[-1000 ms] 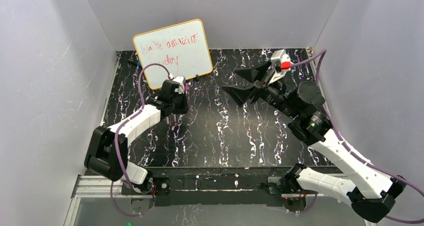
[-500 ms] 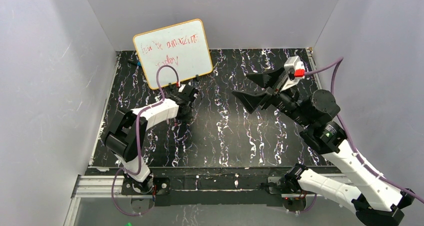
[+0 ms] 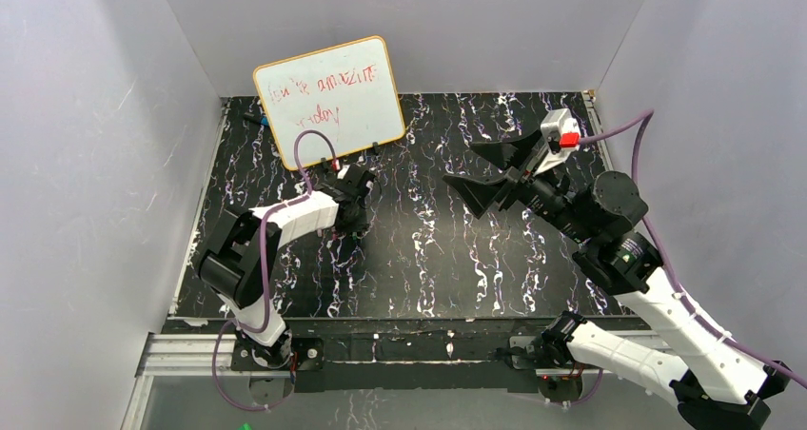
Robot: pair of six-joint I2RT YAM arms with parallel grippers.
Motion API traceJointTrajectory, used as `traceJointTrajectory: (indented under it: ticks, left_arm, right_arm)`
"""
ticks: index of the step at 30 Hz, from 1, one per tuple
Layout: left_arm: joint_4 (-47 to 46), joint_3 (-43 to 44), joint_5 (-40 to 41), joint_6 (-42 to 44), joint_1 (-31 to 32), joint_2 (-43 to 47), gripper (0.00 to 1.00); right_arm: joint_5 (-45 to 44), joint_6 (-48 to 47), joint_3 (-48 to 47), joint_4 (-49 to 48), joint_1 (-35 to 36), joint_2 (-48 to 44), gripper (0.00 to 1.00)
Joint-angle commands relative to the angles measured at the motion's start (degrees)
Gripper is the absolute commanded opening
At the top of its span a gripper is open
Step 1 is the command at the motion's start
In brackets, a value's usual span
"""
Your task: Insert the pens into the pen caps
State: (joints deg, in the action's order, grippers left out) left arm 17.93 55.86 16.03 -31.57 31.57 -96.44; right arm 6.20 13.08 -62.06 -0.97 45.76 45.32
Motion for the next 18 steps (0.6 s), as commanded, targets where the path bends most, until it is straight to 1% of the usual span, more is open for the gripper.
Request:
traceJointTrajectory:
  ticks: [1, 2, 8, 11, 13, 14, 15, 18]
  left_arm:
    - [-0.83, -2.11, -3.69, -1.58, -1.28, 0.81, 0.27]
    - [-0.95, -2.21, -4.24, -1.72, -1.53, 0.74, 0.27]
    - [-0.92, -2.62, -5.1, -1.4, -2.87, 2.34, 0.38]
    - [-1.62, -2.08, -5.61, 0.81, -3.1, 6.91, 0.44]
    - [-2.71, -1.14, -9.18, 4.94, -3.1, 10.96, 0.47]
    - [-3.04, -0.51, -11.07, 6.83, -3.1, 13.14, 0.65]
    - [-3.37, 0.18, -12.75, 8.7, -3.1, 15.38, 0.75]
    - [-5.0, 1.1, -15.25, 14.42, -3.1, 23.47, 0.92]
  right_arm:
    - [-1.05, -0.6, 0.27, -1.29, -0.05, -0.28, 0.92]
    - [-1.04, -0.67, 0.33, -1.31, -0.05, -0.22, 0.92]
    - [-1.12, -0.94, 0.12, -1.58, -0.05, 0.56, 0.92]
    - [-2.02, -1.38, -0.06, -1.29, -0.05, 1.0, 0.94]
    - [-2.99, -1.69, 0.06, -0.95, -0.05, 1.65, 0.96]
    - [-3.35, -1.93, 0.27, -0.65, -0.05, 2.05, 0.98]
    - [-4.05, -2.01, 0.62, -0.32, -0.05, 2.61, 0.99]
    - [-7.34, -1.21, 1.93, 2.26, -0.08, 5.42, 0.99]
